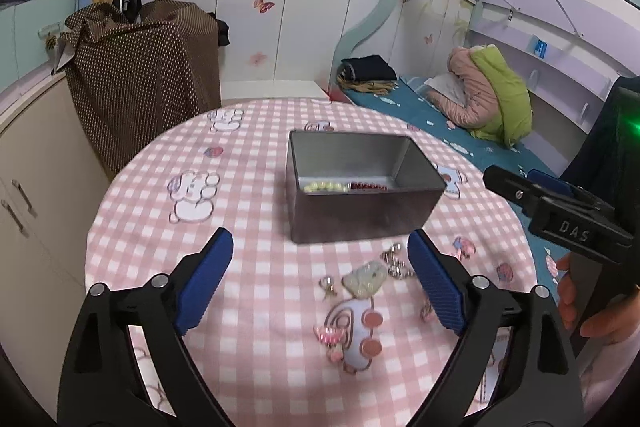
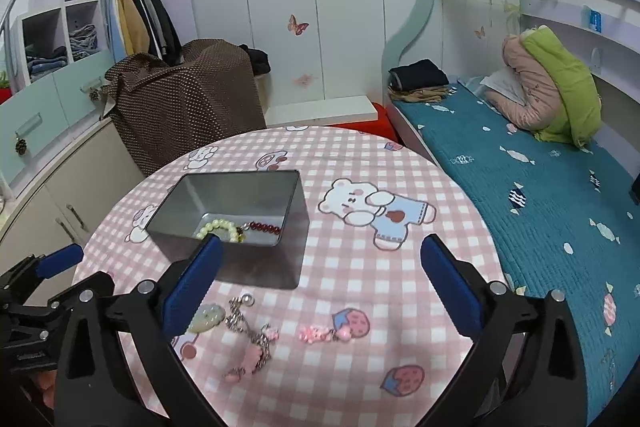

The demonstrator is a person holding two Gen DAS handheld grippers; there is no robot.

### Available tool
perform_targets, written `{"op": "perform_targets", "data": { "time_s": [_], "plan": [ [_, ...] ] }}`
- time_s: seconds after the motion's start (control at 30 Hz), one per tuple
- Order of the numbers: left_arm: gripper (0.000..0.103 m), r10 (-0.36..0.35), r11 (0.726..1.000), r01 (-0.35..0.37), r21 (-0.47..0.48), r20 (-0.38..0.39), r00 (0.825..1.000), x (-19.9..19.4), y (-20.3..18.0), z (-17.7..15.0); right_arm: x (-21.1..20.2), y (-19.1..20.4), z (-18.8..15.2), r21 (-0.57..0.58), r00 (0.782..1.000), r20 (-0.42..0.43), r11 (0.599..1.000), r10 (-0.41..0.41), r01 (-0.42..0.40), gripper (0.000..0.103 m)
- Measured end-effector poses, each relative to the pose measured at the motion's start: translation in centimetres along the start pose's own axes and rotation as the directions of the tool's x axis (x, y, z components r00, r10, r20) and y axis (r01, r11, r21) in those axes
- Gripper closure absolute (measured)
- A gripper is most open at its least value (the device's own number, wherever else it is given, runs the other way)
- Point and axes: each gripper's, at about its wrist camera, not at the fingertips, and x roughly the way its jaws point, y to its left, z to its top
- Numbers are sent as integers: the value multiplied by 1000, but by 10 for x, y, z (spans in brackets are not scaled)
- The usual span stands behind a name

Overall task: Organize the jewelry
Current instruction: 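Lower both bracelets into the grey metal box and open both tools, then move the left tool toward the pink charm beside the jade pendant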

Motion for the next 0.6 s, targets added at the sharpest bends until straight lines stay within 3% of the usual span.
{"op": "perform_targets", "data": {
  "time_s": [0.37, 0.6],
  "plan": [
    [12, 12, 1000, -9, 30, -93, 996, 5, -4, -41, -6, 1, -45, 8, 1000, -23, 1000, 11, -11, 8],
    [13, 16, 998, -10, 57, -104, 994, 15, -5, -58, 0, 9, -69, -10, 999, -53, 1000, 3, -3, 8]
  ]
}}
